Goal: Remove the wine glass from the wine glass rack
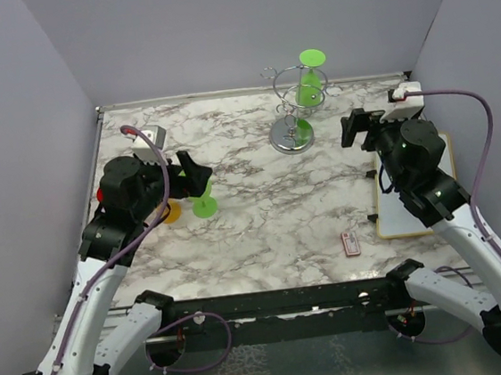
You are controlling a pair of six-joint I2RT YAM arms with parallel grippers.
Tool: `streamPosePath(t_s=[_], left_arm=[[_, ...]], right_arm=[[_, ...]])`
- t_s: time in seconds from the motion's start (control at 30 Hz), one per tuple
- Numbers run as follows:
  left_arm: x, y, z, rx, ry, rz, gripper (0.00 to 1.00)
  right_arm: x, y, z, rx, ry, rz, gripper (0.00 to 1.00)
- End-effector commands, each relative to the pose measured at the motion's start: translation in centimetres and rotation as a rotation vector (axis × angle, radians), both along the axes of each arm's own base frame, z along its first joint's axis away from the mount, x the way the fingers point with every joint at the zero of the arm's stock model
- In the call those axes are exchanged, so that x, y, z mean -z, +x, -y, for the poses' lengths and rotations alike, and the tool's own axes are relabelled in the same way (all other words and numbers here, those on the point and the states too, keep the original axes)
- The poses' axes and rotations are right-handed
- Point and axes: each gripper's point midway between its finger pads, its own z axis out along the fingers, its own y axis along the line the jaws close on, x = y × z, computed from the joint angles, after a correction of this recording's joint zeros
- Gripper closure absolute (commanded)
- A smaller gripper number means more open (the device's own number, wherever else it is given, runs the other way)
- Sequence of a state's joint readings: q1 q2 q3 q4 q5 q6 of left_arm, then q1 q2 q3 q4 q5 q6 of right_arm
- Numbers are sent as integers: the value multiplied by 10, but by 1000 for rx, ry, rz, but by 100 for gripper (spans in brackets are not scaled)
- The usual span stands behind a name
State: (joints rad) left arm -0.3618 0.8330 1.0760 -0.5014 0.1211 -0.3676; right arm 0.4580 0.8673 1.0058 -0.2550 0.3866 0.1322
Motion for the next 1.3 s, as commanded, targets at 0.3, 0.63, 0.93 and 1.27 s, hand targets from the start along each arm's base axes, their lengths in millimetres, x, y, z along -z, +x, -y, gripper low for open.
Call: streamPosePath(t_s=[0.3, 0.63, 0.93, 1.27], left_arm=[[11, -34, 38, 282, -92, 77, 13], [5, -47, 48, 308, -241, 47, 13], [-9, -38, 51, 313, -233, 58, 12], [-8, -31, 51, 300, -215, 55, 13]], right_arm=[[-32, 81, -20, 29, 71, -41, 1], [-31, 163, -11, -149, 386, -161, 1], [10, 230, 6, -278, 711, -268, 6], [66, 285, -12, -405, 951, -344, 29]])
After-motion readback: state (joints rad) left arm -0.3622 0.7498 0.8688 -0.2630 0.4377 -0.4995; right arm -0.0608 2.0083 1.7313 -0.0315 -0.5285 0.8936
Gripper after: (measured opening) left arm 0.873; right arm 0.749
